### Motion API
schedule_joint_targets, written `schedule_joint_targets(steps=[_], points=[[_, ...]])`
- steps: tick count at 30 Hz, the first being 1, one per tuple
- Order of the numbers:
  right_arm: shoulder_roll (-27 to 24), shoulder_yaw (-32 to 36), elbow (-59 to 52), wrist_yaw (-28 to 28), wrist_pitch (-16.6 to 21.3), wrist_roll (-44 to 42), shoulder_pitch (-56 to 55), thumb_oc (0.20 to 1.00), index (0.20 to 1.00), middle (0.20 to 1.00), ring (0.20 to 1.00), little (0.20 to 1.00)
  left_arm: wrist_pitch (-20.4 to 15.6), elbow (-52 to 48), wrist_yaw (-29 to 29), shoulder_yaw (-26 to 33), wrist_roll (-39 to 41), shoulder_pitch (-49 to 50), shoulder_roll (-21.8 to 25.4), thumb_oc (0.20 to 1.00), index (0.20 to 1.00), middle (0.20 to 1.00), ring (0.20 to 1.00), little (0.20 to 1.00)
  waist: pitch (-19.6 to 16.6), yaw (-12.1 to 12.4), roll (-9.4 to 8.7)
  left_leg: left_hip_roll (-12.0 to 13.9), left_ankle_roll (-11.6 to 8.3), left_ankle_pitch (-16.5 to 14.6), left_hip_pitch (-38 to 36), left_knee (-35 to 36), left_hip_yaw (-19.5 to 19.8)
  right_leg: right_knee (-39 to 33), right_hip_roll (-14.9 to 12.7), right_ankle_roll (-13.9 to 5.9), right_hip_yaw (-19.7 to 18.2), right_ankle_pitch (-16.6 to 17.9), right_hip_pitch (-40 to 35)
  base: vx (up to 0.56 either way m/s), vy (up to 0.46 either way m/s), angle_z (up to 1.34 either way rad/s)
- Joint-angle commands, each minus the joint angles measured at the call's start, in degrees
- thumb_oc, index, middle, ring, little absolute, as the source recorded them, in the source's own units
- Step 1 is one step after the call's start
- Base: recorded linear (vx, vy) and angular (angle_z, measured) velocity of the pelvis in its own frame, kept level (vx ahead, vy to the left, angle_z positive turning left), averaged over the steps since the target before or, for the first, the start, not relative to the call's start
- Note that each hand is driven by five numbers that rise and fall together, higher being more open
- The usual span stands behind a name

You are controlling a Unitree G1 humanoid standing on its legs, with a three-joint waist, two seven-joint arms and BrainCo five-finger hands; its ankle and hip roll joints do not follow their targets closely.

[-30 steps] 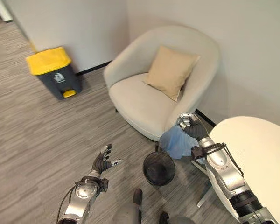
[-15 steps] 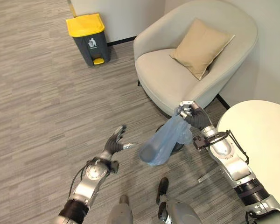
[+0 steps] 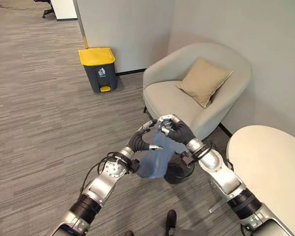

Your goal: Gather garbage on tea table into small bin, then transfer packed bag to large trash can.

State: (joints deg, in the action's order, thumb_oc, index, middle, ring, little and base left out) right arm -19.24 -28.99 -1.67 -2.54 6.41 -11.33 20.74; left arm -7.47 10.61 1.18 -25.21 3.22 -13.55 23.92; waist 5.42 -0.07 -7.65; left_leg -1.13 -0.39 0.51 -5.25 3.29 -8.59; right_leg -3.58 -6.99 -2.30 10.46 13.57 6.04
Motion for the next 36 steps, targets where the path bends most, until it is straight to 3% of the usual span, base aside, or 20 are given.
schedule_joint_targets(steps=[1,12,16,21,22,30,35,36], points=[[2.48,1.07,-3.88,0.85,3.22,-2.99,8.43,0.200,0.200,0.200,0.200,0.200,-1.46,2.31,2.34,-1.24,-3.86,-1.92,-1.10,1.000,1.000,1.000,1.000,1.000,-0.48,0.77,2.51,1.88,-1.30,-2.91,2.16,0.17,1.19,3.84,0.92,-5.08,0.92,-13.69,-5.65,0.03,0.029,-0.12],[8.19,-3.32,-2.84,2.81,3.02,-7.96,18.00,0.200,0.200,0.200,0.200,0.200,0.63,7.62,2.50,-4.55,-7.72,-0.40,-3.03,1.000,1.000,1.000,1.000,1.000,-1.30,3.17,1.06,2.16,-1.12,-3.62,1.06,-0.22,1.17,3.44,0.96,-4.97,1.09,-14.07,-7.56,0.03,0.009,-0.04],[12.80,-6.79,-2.41,2.88,3.89,-13.07,20.62,0.200,0.200,0.200,0.200,0.200,0.62,9.33,4.06,-7.58,-7.18,-4.73,-5.51,1.000,1.000,1.000,1.000,1.000,-1.48,3.31,0.71,2.28,-1.18,-3.80,0.76,-0.45,1.22,3.47,1.01,-4.83,1.17,-14.32,-7.97,0.02,0.002,0.03],[15.08,-9.25,-3.64,2.51,4.33,-16.41,21.17,0.200,0.200,0.200,0.200,0.200,0.86,9.39,7.33,-9.02,-5.13,-10.73,-7.93,1.000,1.000,1.000,1.000,1.000,-1.59,2.65,0.68,2.37,-1.27,-3.70,0.53,-0.33,1.15,3.54,1.02,-4.69,1.25,-14.40,-8.11,0.01,0.000,0.00],[13.16,-9.86,-5.39,1.68,4.38,-16.18,20.93,0.200,0.200,0.200,0.200,0.200,-0.20,9.56,9.92,-7.13,-2.59,-14.41,-8.12,0.200,0.200,0.200,0.200,0.200,-1.83,1.50,1.15,2.47,-1.34,-3.74,-0.06,-0.09,0.75,3.50,1.02,-4.72,0.98,-14.28,-8.07,0.00,0.000,0.00],[9.26,-8.58,-6.45,0.11,3.24,-11.65,16.74,0.200,0.200,0.200,0.200,0.200,-0.98,6.35,9.76,-3.39,0.53,-10.88,-6.44,0.200,0.200,0.200,0.200,0.200,-2.19,1.08,1.83,2.53,-1.44,-3.66,-0.53,0.21,0.52,2.96,0.97,-4.74,0.82,-14.23,-8.60,0.01,-0.002,-0.03],[3.85,-6.13,-6.90,0.13,2.92,-0.74,12.75,0.200,0.200,0.200,0.200,0.200,-1.98,1.93,9.60,1.34,2.24,-5.36,-4.60,0.200,0.200,0.200,0.200,0.200,-2.45,0.87,2.44,2.55,-1.59,-3.51,-0.81,0.50,0.64,2.48,0.93,-4.76,0.90,-14.38,-9.16,0.01,-0.004,0.00],[2.91,-5.67,-6.98,0.27,2.78,1.20,12.27,0.266,0.266,0.266,0.266,0.266,-2.02,1.46,9.52,2.03,2.48,-4.43,-4.45,0.200,0.200,0.200,0.200,0.200,-2.54,0.88,2.51,2.56,-1.59,-3.47,-0.84,0.54,0.63,2.37,0.95,-4.75,0.99,-14.42,-9.27,0.03,-0.031,-0.03]])
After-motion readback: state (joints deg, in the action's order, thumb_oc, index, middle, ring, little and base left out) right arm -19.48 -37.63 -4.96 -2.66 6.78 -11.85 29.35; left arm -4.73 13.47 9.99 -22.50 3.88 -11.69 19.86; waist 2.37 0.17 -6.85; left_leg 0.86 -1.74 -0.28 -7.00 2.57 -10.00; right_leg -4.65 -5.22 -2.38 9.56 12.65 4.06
